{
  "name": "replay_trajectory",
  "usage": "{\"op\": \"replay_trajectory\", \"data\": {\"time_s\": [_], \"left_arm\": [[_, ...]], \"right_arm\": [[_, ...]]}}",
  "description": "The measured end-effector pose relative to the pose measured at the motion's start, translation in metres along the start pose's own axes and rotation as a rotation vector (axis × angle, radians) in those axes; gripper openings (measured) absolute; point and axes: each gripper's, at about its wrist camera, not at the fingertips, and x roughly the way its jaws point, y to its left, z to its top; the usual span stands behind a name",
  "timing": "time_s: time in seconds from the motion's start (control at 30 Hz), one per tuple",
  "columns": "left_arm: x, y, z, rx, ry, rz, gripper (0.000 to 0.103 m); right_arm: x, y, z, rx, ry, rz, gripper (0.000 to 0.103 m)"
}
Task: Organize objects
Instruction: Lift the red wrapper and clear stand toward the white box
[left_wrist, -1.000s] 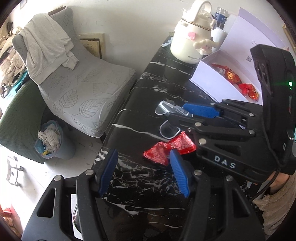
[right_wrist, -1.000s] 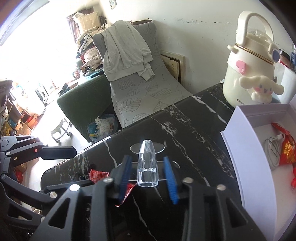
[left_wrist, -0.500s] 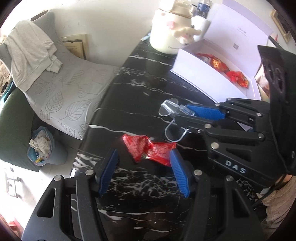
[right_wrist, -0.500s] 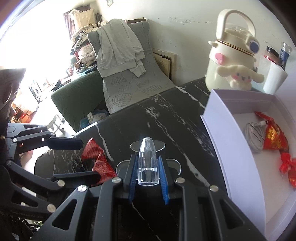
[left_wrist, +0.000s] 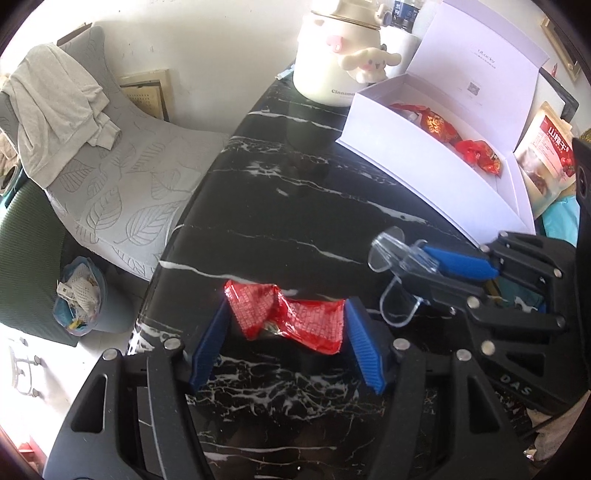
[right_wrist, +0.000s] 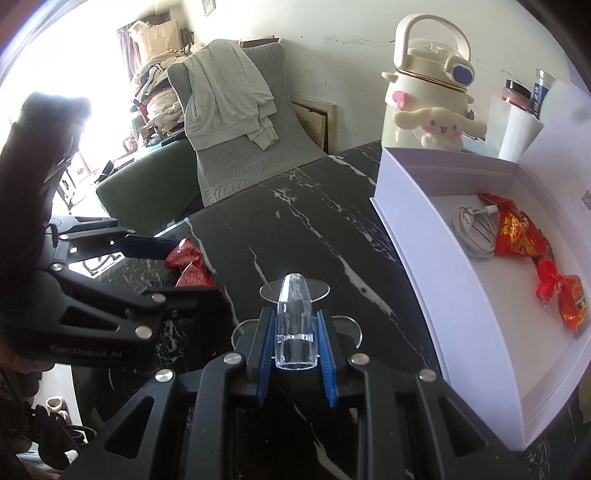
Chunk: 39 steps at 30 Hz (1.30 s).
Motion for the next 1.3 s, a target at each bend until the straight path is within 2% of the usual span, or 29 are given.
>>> {"op": "replay_trajectory", "data": {"time_s": [0.13, 0.23, 0.47, 1.1, 1.13, 1.17, 1.23, 1.3], "left_arm": [[0.0, -0.001, -0.001, 0.018, -0.03, -0.007, 0.061], [0.0, -0.003, -0.002, 0.038, -0.05, 0.006, 0.052], [-0.009, -0.01, -0.008, 0.072, -0.066, -0.01, 0.044], [-0.035, -0.026, -0.057, 0.134, -0.031, -0.011, 0.044], [-0.035, -0.026, -0.058, 0.133, -0.033, -0.011, 0.045], [-0.035, -0.025, -0.058, 0.131, -0.031, -0.013, 0.045], [-0.03, -0.023, -0.058, 0.116, -0.012, -0.025, 0.045], [-0.029, -0.024, -0.059, 0.123, -0.024, -0.01, 0.045]], "right_arm": [[-0.003, 0.002, -0.005, 0.004, -0.002, -0.005, 0.023], [-0.004, 0.004, -0.009, 0.01, -0.003, -0.01, 0.023], [-0.009, 0.005, -0.015, 0.021, 0.0, -0.006, 0.023], [-0.033, 0.016, -0.05, 0.042, -0.008, 0.029, 0.023], [-0.033, 0.016, -0.052, 0.05, -0.013, 0.026, 0.029], [-0.033, 0.015, -0.053, 0.061, -0.018, 0.021, 0.04], [-0.033, 0.013, -0.055, 0.081, -0.028, 0.024, 0.048], [-0.035, 0.011, -0.057, 0.103, -0.04, 0.032, 0.048]]}}
